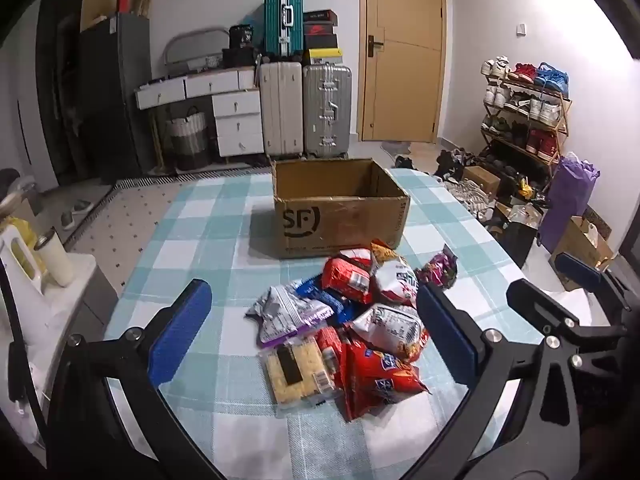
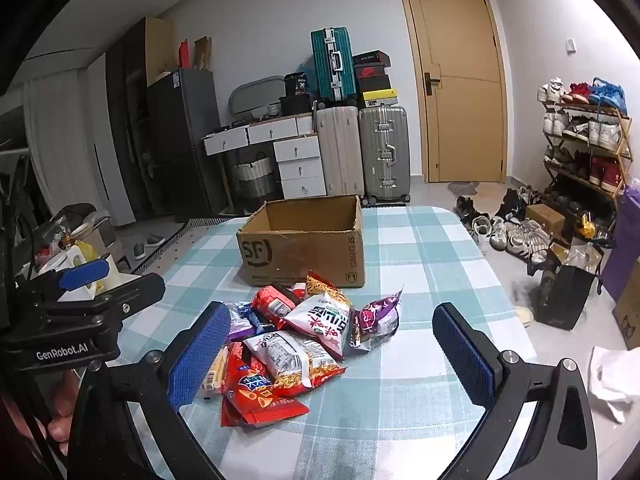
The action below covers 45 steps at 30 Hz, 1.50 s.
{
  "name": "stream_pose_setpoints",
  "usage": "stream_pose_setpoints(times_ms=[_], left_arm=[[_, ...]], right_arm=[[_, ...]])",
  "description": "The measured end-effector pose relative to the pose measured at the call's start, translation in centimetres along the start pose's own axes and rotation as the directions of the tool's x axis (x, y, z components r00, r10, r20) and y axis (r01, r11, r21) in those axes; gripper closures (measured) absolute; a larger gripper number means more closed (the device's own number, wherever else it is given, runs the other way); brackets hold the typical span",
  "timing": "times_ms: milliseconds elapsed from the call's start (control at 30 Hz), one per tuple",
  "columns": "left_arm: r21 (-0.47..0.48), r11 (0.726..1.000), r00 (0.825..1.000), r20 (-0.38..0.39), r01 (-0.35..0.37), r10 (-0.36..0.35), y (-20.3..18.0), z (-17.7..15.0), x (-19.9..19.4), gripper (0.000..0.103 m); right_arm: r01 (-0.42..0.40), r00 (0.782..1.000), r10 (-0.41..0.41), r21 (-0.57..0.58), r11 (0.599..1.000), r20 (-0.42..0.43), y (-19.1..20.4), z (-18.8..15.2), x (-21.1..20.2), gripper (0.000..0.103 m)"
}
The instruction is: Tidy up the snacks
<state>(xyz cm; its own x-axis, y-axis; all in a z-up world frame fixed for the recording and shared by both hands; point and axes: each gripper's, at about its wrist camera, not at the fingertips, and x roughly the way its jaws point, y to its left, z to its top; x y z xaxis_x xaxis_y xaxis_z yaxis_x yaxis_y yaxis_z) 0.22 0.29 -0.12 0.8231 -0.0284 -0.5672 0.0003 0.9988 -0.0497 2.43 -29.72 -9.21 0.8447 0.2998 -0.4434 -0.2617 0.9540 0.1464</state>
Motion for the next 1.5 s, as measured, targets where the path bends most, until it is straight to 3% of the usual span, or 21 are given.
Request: stream_pose_setpoints(times_ms=[67,167,267,1500], left_arm=[[-0.024,1.0,1.0,0.009,0.012,-0.012,0.5,-0.1,-0.1,0.001],[0.018,1.0,0.999,0.039,-0.005,0.004,-0.1,-0.4,-0.9,0.001],[0.037,0.999,1.0,0.009,-0.016,0.016,-0.6,-0.2,-0.3,0.001],[0.029,1.0,1.0,0.029,-0.002,0.001,-0.8,-0.9,-0.9,0.001]], right_arm=[[-0.003,1.0,0.003,-0.001,1.0,0.0,0.1,0.0,-0.1,0.0],[-0.003,1.0,0.003,0.008,1.0,-0.011,0.3,-0.4,-0.4,0.0],[0.002,1.0,-0.002,0.024,1.0,-0.025,-0.5,-0.3,0.3,0.0],[-0.017,1.0,0.017,0.021,1.0,-0.003,0.0,-0.1,-0.9,0.0]])
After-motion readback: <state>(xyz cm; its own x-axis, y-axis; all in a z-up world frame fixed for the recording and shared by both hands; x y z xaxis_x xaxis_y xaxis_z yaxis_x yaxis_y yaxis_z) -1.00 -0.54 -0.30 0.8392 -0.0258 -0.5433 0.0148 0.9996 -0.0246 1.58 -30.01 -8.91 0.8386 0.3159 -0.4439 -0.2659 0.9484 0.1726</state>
